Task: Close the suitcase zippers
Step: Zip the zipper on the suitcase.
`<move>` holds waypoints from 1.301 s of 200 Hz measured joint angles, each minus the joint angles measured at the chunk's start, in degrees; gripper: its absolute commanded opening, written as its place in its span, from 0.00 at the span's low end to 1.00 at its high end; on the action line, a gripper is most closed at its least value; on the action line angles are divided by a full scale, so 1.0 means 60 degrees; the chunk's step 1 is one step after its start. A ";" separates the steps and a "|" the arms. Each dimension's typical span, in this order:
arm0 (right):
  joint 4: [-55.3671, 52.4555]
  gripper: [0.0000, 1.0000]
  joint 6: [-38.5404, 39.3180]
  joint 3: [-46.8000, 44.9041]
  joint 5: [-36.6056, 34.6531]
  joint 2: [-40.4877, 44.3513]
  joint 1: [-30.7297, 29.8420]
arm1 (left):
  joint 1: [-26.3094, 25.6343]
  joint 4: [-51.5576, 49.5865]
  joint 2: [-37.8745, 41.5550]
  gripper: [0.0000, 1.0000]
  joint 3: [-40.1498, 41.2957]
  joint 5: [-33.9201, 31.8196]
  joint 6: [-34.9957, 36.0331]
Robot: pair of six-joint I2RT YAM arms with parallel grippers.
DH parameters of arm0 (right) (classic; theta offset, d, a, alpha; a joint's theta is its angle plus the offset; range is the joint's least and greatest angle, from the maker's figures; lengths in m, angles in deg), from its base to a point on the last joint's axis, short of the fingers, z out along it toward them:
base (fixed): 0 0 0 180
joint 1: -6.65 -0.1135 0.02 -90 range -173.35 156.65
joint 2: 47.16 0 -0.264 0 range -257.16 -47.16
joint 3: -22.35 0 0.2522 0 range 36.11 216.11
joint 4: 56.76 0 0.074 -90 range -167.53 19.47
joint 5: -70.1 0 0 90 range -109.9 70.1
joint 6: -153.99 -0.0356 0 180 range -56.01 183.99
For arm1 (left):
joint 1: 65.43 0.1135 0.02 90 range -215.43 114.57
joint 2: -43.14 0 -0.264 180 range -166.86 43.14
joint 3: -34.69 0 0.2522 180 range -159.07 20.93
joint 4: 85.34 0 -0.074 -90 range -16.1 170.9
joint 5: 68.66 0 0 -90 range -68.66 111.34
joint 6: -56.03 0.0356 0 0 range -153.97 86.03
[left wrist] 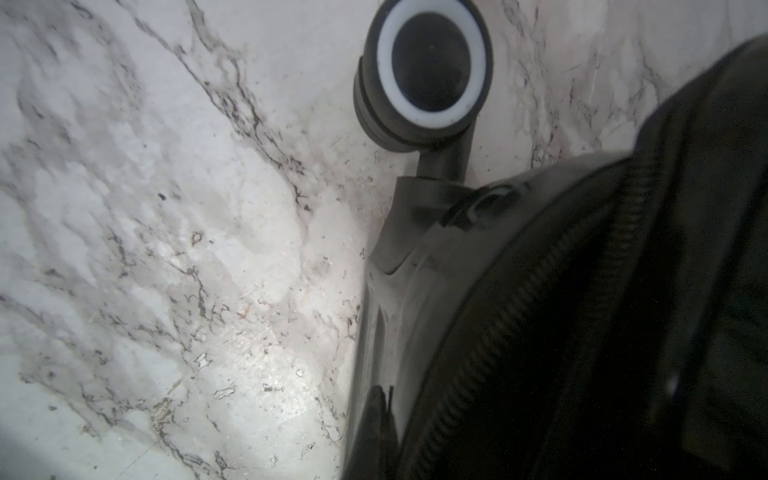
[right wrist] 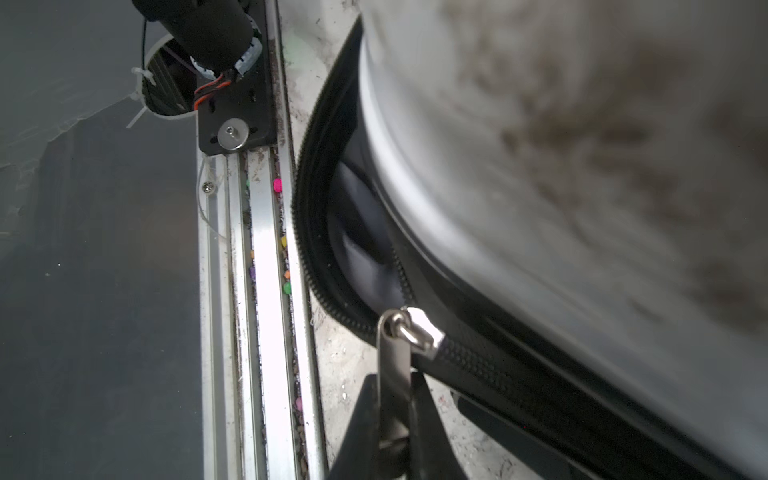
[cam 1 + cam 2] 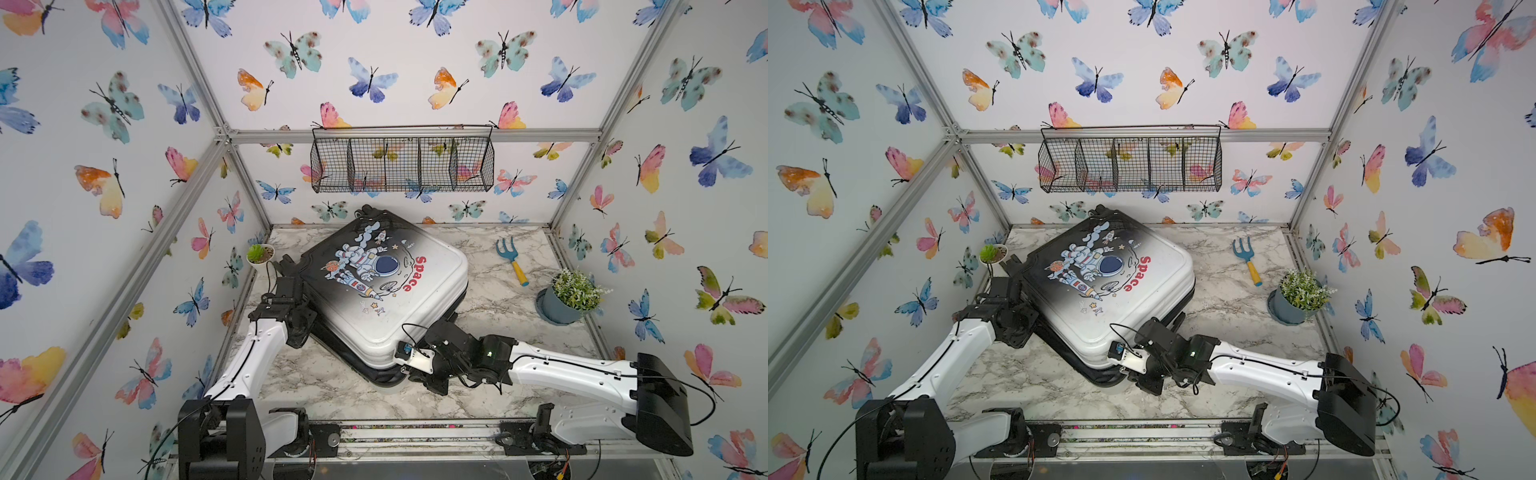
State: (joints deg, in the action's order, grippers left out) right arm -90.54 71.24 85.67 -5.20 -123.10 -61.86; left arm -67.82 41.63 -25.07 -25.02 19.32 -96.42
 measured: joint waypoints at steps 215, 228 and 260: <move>-0.0310 0.02 -0.0430 0.0299 0.0295 0.0266 0.3960 | -0.0546 -0.0029 0.1198 0.07 0.0474 0.0576 -0.1271; -0.0375 0.02 -0.0204 0.0295 0.0280 0.0182 0.4248 | -0.0729 -0.0226 0.1286 0.17 0.0528 0.0663 -0.1534; -0.0455 0.02 0.0229 0.0244 0.0350 -0.0018 0.5191 | -0.1002 -0.0142 0.1617 0.39 0.0506 0.1177 -0.1453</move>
State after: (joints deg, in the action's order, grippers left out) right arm -93.27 72.62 87.13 -3.10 -123.21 -30.71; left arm -73.83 40.78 -15.36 -21.98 26.38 -105.14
